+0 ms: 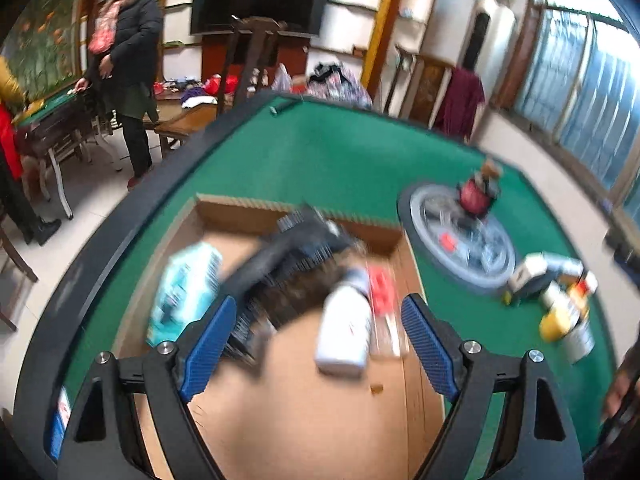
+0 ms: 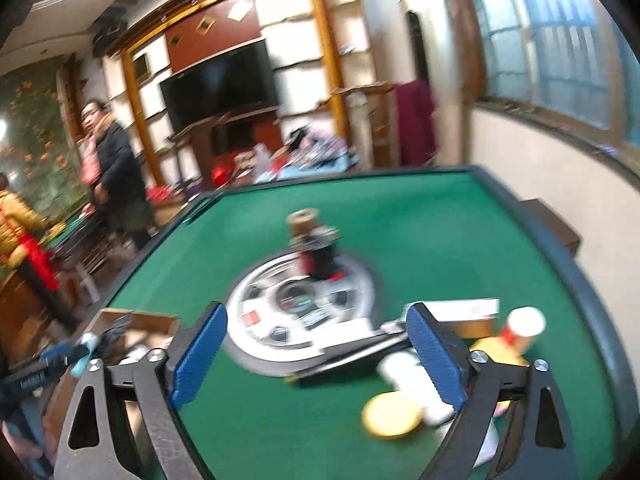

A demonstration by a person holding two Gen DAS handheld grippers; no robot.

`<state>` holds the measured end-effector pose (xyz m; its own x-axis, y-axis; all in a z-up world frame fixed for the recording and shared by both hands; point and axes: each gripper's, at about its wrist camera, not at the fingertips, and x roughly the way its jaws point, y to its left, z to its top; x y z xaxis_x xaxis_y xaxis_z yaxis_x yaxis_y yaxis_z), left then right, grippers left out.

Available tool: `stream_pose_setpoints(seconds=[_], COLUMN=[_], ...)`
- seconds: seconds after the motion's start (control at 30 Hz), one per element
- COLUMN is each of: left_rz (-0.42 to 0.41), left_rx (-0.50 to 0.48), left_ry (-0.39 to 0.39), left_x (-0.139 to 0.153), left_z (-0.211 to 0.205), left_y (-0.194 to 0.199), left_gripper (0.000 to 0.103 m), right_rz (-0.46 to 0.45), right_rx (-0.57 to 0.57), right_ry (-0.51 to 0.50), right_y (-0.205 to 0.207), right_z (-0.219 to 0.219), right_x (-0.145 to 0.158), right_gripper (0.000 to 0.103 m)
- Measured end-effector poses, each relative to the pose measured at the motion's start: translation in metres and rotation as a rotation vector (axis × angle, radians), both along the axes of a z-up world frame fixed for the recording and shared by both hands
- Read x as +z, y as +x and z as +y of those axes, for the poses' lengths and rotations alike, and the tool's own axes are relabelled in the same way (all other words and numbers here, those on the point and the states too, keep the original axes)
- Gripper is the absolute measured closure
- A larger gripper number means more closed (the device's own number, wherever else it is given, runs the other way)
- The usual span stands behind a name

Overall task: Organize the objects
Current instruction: 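Move the left gripper back to the pile and grasp the white box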

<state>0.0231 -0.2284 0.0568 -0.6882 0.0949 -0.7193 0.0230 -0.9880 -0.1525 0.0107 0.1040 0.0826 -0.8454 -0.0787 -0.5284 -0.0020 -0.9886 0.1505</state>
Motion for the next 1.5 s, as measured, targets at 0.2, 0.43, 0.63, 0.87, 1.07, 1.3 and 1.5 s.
stream_pose_setpoints(seconds=[0.2,0.43,0.63,0.87,1.07,1.3,1.5], left_rz=[-0.031,0.022,0.023,0.005,-0.062,-0.134,-0.121], left_rx=[-0.077,-0.128,-0.269,-0.525,-0.644,-0.683,-0.723], left_ry=[-0.080,-0.090,-0.135,-0.220,-0.255,-0.109,-0.130], left_x=[-0.006,0.020,0.037,0.007,-0.020,-0.028,-0.025], left_z=[0.025,0.041,0.113,0.230,0.265,0.264,0.273], left_y=[0.020,0.025,-0.005,-0.047,-0.083,-0.118,-0.117], left_gripper=[0.019,0.019,0.018,0.018,0.018,0.052,0.064], right_rz=[0.000,0.013,-0.022,-0.108,-0.149,-0.208,-0.239], right_rx=[-0.103,-0.206,-0.265,-0.291,-0.272,-0.282,-0.296], right_ry=[-0.025,-0.098,-0.150,-0.191,-0.208,-0.242,-0.278], right_y=[0.003,0.008,0.004,-0.004,-0.007,-0.015,-0.018], right_z=[0.060,0.119,0.151,0.163,0.163,0.167,0.172], right_x=[-0.010,-0.020,-0.040,-0.052,-0.060,-0.070,-0.077], right_gripper=[0.008,0.008,0.008,0.008,0.008,0.008,0.008])
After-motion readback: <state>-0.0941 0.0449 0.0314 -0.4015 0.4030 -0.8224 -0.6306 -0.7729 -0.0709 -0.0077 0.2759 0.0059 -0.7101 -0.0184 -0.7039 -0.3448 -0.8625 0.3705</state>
